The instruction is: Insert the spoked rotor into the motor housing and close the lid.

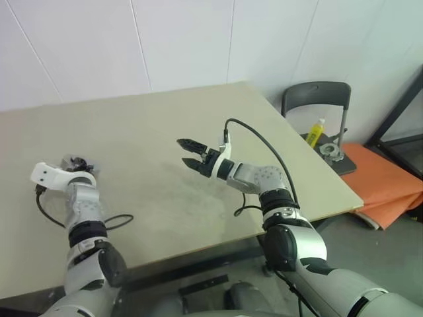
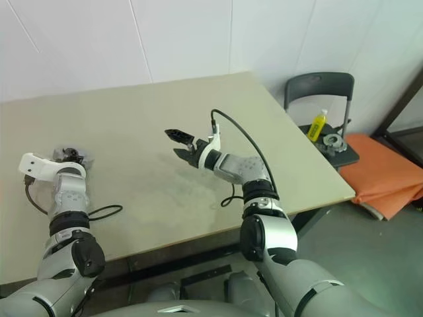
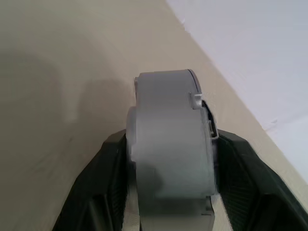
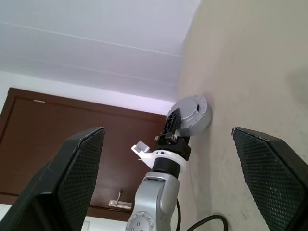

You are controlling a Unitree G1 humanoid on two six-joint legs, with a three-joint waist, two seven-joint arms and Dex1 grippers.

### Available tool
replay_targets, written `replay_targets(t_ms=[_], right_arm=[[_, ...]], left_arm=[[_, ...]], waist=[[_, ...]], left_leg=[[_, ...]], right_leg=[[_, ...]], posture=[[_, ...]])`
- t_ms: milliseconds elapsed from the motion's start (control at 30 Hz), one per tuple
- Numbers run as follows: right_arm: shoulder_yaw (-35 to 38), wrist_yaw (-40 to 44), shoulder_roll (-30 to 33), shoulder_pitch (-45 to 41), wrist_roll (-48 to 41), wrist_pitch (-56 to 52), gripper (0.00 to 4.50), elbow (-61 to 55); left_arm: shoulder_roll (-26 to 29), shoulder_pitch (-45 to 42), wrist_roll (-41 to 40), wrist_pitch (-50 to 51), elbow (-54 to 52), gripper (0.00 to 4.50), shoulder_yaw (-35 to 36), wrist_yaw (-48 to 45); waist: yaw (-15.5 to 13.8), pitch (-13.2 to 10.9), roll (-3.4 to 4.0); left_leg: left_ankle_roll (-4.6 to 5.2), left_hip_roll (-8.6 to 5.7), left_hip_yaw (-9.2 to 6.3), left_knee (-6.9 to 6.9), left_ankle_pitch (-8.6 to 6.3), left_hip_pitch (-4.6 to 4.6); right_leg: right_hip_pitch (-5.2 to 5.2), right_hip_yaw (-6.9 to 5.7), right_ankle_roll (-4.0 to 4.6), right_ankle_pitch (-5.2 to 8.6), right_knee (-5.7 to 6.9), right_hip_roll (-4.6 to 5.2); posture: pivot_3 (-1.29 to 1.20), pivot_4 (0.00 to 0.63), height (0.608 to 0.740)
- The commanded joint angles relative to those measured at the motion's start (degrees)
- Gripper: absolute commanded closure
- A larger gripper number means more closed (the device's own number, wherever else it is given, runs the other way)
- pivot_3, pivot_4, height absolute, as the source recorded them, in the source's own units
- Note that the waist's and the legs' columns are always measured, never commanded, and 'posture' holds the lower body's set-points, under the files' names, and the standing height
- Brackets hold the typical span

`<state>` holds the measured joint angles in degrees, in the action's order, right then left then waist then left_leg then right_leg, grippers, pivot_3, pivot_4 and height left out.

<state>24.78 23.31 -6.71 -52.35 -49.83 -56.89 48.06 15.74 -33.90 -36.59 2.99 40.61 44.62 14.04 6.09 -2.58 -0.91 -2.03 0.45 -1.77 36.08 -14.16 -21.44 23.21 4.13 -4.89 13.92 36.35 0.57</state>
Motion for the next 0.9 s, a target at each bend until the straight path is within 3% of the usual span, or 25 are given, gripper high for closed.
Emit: replay_targets(t_ms=[33, 100, 267, 500, 567, 600, 633, 700, 733, 800, 833, 900], right_arm=[[-0.14, 0.78, -3.42, -0.08, -0.61, 0.40, 0.00, -1.19], [-0.32, 0.78, -3.37, -0.03, -0.47, 0.48, 0.00, -1.21], [-0.76, 0.91, -3.24, -0.09, -0.28, 0.80, 0.00, -0.91], [-1.90, 1.50, -3.24, 0.07, 0.30, 1.29, 0.00, -0.86], [-2.09, 1.74, -3.30, 0.18, 0.43, 1.53, 0.00, -0.74], [-2.39, 1.97, -3.38, 0.29, 0.57, 1.62, 0.00, -0.87], [-3.09, 2.23, -3.48, 0.48, 1.01, 1.81, 0.00, -1.35], [-11.28, 2.84, -3.15, 2.31, 9.30, 8.96, 0.00, -5.00], [-14.40, 3.04, -3.08, 3.00, 12.48, 11.96, 0.00, -6.26], [-23.87, 2.28, -2.28, 5.32, 23.53, 25.19, 0.41, -10.09], [-26.62, -0.15, -1.90, 5.57, 28.32, 31.28, 0.63, -10.89], [-30.02, -4.98, -0.83, 5.44, 35.64, 41.03, 1.30, -10.67]], left_arm=[[-0.70, 2.49, -1.06, 1.05, -0.02, 0.66, 3.10, 8.43], [-1.64, 3.44, -0.85, 3.05, -2.33, 0.01, 3.22, 13.38], [-5.29, 2.83, -3.44, 17.90, -14.66, 0.01, -0.27, 23.69], [-12.26, -0.93, -22.12, 49.03, -35.10, 0.01, -1.59, 40.97], [-10.75, -2.16, -25.29, 57.26, -37.98, 0.01, -3.98, 41.60], [-7.57, -2.52, -23.95, 59.61, -40.08, 0.01, -8.24, 36.23], [-3.10, -2.22, -20.72, 59.15, -42.80, 0.01, -14.44, 27.41], [9.72, 2.56, -6.10, 45.16, -49.15, 0.01, -33.12, 0.94], [13.52, 4.43, -1.12, 38.96, -50.25, 0.01, -38.46, -7.17], [12.07, 9.20, 4.42, 21.02, -46.12, 0.40, -41.19, -19.98], [12.89, 10.63, 11.26, 13.06, -41.53, 0.61, -44.21, -20.94], [12.38, 11.74, 19.11, 1.46, -33.42, 1.26, -46.66, -23.61]], waist=[[-0.12, 0.01, -0.01], [0.08, 0.12, 0.15], [0.81, 0.20, 0.26], [-2.14, 0.22, 0.27], [-2.45, 0.21, 0.24], [-2.31, 0.21, 0.21], [-2.04, 0.14, 0.12], [-0.76, 0.08, -0.04], [-0.17, 0.08, 0.07], [0.10, 0.44, 0.73], [-0.05, 0.65, 1.12], [-0.25, 0.60, 1.18]], left_leg=[[0.00, 0.04, -0.02, 0.02, 0.00, -0.02], [0.00, 0.04, 0.00, 0.05, 0.00, 0.04], [0.00, -0.02, 0.06, 0.04, 0.00, 0.05], [0.00, -0.12, -0.10, 0.20, 0.00, -0.06], [-0.01, -0.17, -0.14, 0.26, 0.00, -0.07], [-0.01, -0.19, -0.14, 0.29, 0.00, -0.07], [-0.01, -0.20, -0.14, 0.29, 0.00, -0.07], [-0.06, -0.21, -0.15, 0.23, 0.03, -0.15], [-0.14, -0.20, -0.14, 0.09, 0.07, -0.15], [-0.20, -0.20, -0.06, -0.26, 0.08, -0.04], [-0.21, -0.25, 0.05, -0.42, 0.08, 0.00], [-0.20, -0.40, 0.13, -0.62, 0.08, 0.08]], right_leg=[[0.00, -0.02, 0.00, 0.00, 0.00, -0.03], [-0.04, -0.03, 0.00, 0.00, 0.05, -0.04], [-0.07, 0.15, -0.02, 0.00, -0.01, -0.01], [-0.18, -0.03, -0.06, 0.00, -0.04, 0.05], [-0.25, -0.04, -0.10, -0.01, -0.08, 0.05], [-0.26, -0.04, -0.16, 0.02, -0.09, 0.01], [-0.26, -0.04, -0.25, 0.08, -0.11, 0.00], [-0.09, -0.02, -0.21, 0.08, -0.06, -0.12], [0.00, 0.01, -0.01, -0.03, -0.05, -0.13], [-0.02, 0.04, 0.08, 0.02, -0.23, -0.08], [-0.02, 0.10, 0.09, 0.04, -0.31, 0.01], [0.04, 0.28, 0.05, 0.10, -0.32, 0.11]], posture=[[0.00, 0.000, 0.740], [0.00, 0.000, 0.740], [0.00, 0.000, 0.740], [0.00, 0.000, 0.740], [0.00, 0.000, 0.740], [0.00, 0.000, 0.740], [0.00, 0.000, 0.740], [0.00, 0.000, 0.740], [0.00, 0.000, 0.740], [0.00, 0.000, 0.740], [0.00, 0.000, 0.740], [0.00, 0.000, 0.740]])
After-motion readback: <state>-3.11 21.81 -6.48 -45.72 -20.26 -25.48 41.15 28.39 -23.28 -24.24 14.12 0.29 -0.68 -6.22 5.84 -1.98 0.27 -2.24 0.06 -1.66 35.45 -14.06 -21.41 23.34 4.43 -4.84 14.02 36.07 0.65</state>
